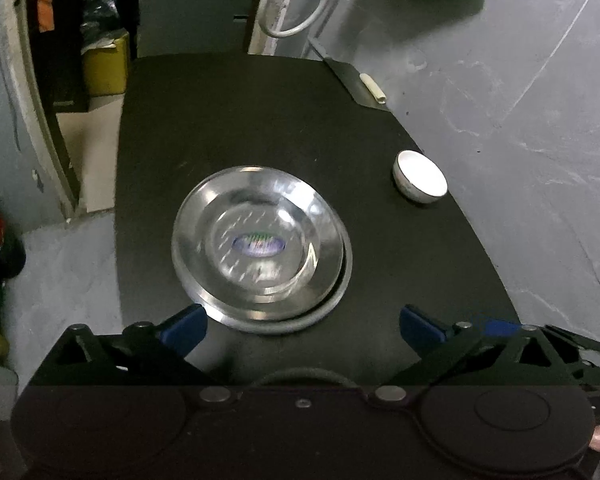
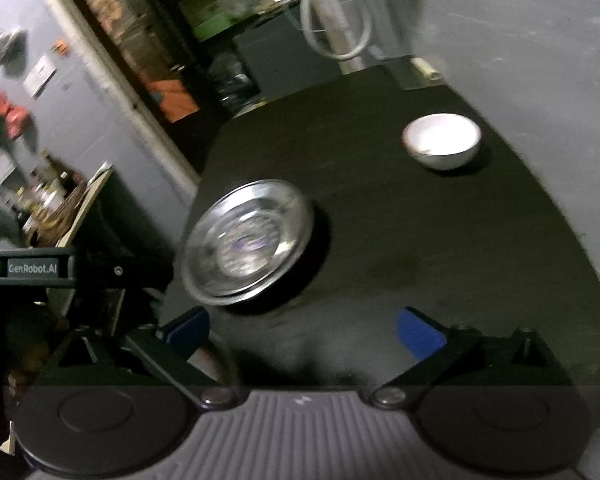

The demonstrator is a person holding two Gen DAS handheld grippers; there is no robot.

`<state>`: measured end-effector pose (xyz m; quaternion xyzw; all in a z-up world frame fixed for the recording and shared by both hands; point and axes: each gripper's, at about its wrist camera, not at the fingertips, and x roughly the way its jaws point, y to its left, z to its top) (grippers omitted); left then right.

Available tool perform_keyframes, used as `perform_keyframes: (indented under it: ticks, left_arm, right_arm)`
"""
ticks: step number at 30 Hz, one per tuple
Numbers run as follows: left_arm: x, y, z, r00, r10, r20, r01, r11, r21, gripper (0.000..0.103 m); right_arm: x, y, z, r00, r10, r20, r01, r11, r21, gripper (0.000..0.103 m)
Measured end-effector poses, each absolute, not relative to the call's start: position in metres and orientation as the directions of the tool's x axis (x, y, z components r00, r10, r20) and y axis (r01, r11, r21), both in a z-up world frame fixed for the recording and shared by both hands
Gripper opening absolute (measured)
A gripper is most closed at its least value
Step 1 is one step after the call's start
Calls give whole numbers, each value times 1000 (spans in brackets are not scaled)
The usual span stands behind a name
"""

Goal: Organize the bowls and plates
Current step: 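Move the left gripper to the second white bowl and grasp its rim, then lift the second white bowl with the left gripper and carry it toward the steel bowl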

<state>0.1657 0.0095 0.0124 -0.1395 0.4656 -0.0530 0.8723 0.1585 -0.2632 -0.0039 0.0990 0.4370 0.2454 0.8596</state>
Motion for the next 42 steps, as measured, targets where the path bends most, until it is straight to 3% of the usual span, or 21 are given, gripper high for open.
perform_keyframes:
  ticks: [7,16,30,34,42]
  left_arm:
    - [247,-22,8,591,-193,-783,-45,961,-271,102]
    - [365,-77,-21,565,-214,-797,57,974,-221,102]
    - [432,-117,-61,477,-249,-843,140,968,-206,102]
    - [435,-121,-66,458,-254,-852,153,966,-206,100]
    - [438,-126,-68,441,-260,-859,188,963,-195,77]
  right_arm:
    - [207,-303,-19,629,417,-656,-173,898,405,103]
    - [289,-323,-53,688,313,-655,-25,912,409,103]
    - [342,-324,-79,685,299,-664,13,907,421,93]
    - [346,-321,-82,680,298,-670,9,910,414,82]
    - [352,-317,-83,678,302,-671,-13,917,400,61]
